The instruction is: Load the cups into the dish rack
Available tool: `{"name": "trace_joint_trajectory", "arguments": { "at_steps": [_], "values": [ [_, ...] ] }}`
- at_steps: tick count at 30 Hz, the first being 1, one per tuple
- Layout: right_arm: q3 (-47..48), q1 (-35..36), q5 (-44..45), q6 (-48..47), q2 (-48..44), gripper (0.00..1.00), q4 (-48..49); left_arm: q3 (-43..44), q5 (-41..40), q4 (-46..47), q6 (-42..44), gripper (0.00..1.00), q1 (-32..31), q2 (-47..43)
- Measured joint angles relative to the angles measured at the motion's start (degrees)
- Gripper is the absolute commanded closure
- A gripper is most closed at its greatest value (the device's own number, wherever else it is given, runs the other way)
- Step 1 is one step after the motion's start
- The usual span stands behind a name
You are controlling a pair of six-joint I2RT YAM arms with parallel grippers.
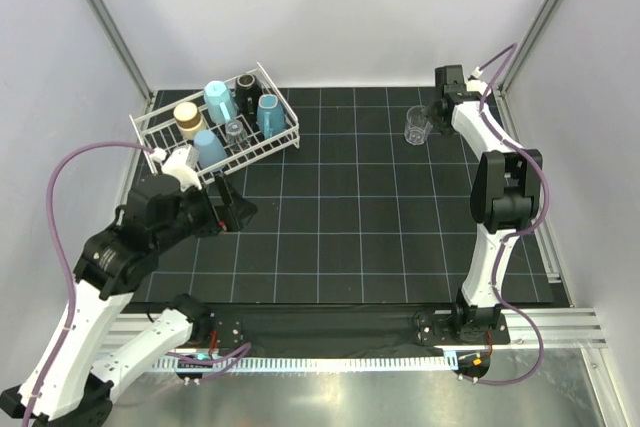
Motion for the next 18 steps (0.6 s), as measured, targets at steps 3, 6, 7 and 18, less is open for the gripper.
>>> {"name": "trace_joint_trajectory", "arguments": {
  "at_steps": [3, 6, 7, 18],
  "values": [
    [0.0, -0.2, -0.1, -0.9, 0.5, 0.49, -0.1, 0.1, 0.5, 0.5, 0.0, 0.0, 0.0, 2.2],
    [0.1, -0.4, -0.7, -2.0, 1.5, 0.55, 0.0, 0.8, 1.0, 0.6, 0.1, 0.0, 0.0, 3.7],
    [0.3, -0.4, -1.0, -2.3, 2.1, 0.55, -0.1, 1.0, 1.1, 0.8, 0.2, 0.0, 0.0, 4.1],
    [1.9, -0.5, -3.9, -4.8, 5.9, 0.96, 0.1, 1.9, 2.0, 0.9, 0.7, 0.0, 0.0, 5.2]
  ]
}}
